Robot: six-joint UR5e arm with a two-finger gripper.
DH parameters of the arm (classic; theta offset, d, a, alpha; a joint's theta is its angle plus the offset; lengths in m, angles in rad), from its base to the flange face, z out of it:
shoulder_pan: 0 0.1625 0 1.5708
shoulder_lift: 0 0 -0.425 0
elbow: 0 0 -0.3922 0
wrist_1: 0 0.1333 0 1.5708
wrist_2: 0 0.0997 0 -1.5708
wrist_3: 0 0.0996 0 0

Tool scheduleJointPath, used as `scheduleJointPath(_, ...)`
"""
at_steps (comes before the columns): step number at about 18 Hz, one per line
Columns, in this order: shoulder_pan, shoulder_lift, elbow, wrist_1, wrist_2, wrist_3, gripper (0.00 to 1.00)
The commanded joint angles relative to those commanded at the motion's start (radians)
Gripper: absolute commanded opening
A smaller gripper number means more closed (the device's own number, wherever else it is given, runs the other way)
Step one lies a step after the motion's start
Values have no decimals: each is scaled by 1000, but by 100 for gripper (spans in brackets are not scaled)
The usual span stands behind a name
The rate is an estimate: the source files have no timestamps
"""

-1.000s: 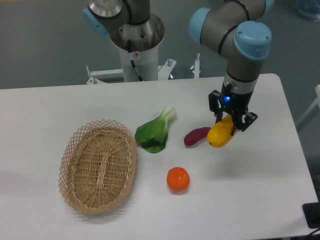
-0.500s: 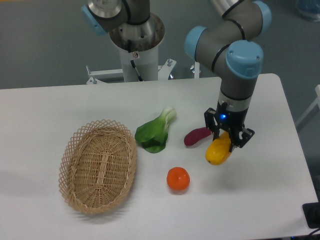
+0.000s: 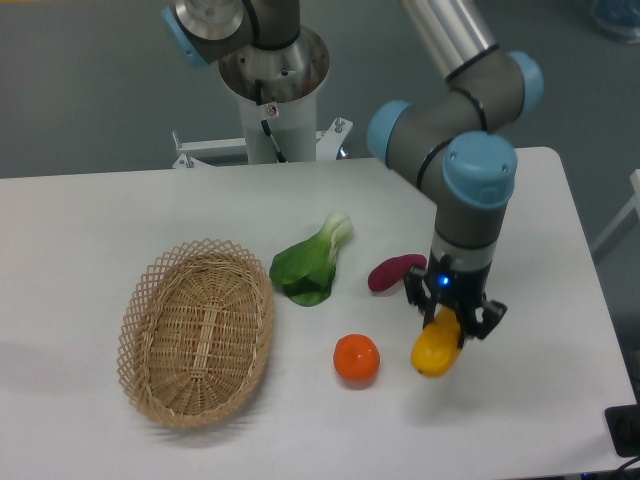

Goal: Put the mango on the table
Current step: 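Carry the held mango past the orange and lower it toward the table, then set the mango down on the table beside the orange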

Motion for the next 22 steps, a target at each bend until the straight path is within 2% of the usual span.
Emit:
scheduleJointPath(8,-12,-104,84,3,0,14,44)
scheduleJointPath(22,-17,-118,55,2,3,9,48)
